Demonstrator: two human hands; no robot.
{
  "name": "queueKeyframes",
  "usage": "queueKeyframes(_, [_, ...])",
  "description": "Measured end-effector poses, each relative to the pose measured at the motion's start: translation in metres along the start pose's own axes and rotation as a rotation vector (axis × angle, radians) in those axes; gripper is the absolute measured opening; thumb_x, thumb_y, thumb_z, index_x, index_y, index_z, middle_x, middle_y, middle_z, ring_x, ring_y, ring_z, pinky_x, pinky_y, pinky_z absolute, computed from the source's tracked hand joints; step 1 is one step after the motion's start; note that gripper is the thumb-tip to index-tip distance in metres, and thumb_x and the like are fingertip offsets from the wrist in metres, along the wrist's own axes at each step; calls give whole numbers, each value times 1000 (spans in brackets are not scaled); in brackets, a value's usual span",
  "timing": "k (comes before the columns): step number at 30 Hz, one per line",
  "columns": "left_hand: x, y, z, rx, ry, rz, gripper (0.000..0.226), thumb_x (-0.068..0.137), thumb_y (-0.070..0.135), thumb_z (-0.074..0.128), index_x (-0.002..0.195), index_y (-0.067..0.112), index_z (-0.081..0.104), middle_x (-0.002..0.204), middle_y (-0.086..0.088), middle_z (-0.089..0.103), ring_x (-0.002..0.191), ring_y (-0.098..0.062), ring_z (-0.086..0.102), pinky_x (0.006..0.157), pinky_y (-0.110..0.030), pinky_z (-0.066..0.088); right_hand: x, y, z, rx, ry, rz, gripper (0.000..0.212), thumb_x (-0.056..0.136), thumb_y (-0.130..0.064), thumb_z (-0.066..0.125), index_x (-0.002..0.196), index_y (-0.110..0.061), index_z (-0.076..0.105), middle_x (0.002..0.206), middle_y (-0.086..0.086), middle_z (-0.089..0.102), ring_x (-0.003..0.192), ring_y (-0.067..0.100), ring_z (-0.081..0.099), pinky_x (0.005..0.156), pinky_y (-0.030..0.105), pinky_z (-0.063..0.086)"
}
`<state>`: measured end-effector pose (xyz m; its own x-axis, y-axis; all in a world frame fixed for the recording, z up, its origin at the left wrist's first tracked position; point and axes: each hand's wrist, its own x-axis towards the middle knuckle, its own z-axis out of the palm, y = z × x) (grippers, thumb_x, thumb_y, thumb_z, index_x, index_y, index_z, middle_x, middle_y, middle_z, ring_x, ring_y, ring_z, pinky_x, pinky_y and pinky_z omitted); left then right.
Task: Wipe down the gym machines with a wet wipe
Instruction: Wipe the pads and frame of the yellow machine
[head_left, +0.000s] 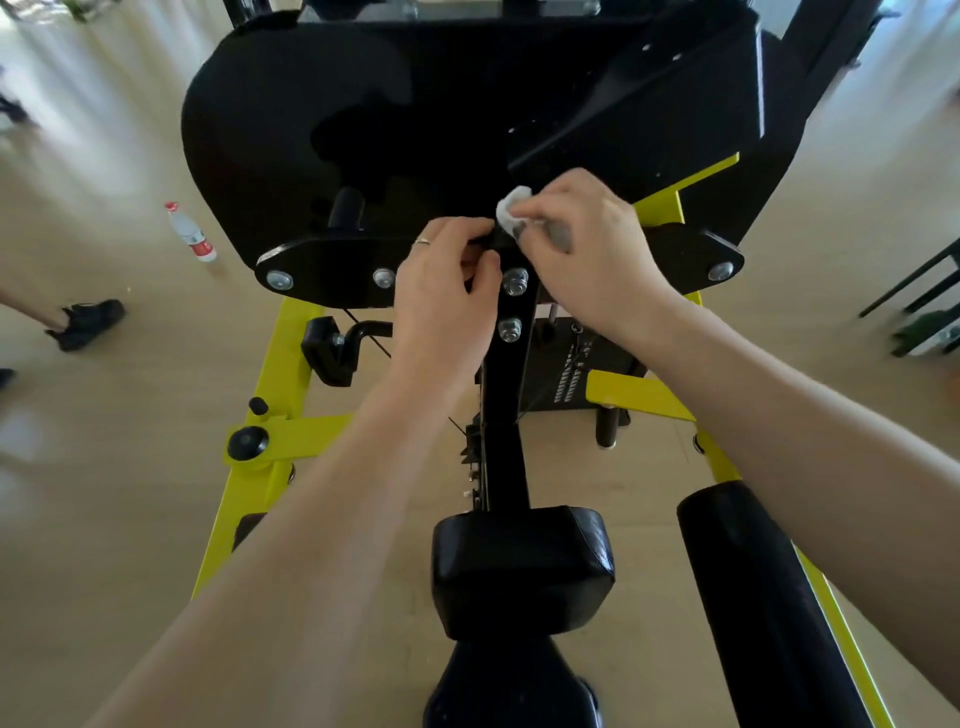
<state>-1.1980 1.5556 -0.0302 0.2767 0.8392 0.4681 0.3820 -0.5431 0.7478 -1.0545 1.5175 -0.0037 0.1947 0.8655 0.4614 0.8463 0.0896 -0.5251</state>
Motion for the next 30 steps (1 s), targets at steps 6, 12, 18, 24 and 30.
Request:
queueKeyframes(6, [0, 1, 7, -15, 70, 2, 24, 93, 6, 68, 117, 6, 69, 114, -2, 65, 97, -7, 66, 86, -18, 57, 10, 18, -3, -1, -16, -91, 21, 99, -15, 60, 111, -10, 76, 103, 7, 64, 90, 12, 58, 76, 10, 41])
queueKeyframes(12, [0, 0, 7, 12, 79, -24, 21, 92, 10, 70, 112, 12, 71, 109, 3, 67, 98, -8, 67, 87, -30, 59, 5, 9, 8, 62, 21, -142, 19, 100, -13, 59, 104, -7, 76, 102, 5, 61, 80, 6, 53, 70, 12, 44])
queueKeyframes(18, [1, -2, 3, -3, 43, -65, 23, 92, 13, 71, 115, 12, 70, 107, 2, 70, 101, -8, 67, 91, -31, 57, -7, 26, 3, 50, 118, -159, 20, 100, -12, 60, 108, -4, 77, 101, 8, 63, 78, 1, 51, 71, 8, 41])
queueKeyframes(24, [3, 0, 3, 26, 27, -96, 15, 93, 18, 70, 107, 14, 72, 98, 4, 72, 95, -8, 67, 87, -31, 56, 7, 10, 11, 7, -33, -331, 22, 101, -12, 55, 101, -3, 74, 103, 8, 60, 82, 16, 58, 70, 26, 50])
queueKeyframes(30, [4, 1, 4, 61, 20, -77, 23, 94, 13, 68, 116, 10, 68, 108, -3, 69, 98, -12, 67, 87, -28, 57, -15, 24, 13, 76, 223, -141, 17, 97, -6, 62, 103, 0, 76, 100, 12, 63, 84, 11, 56, 74, 8, 42])
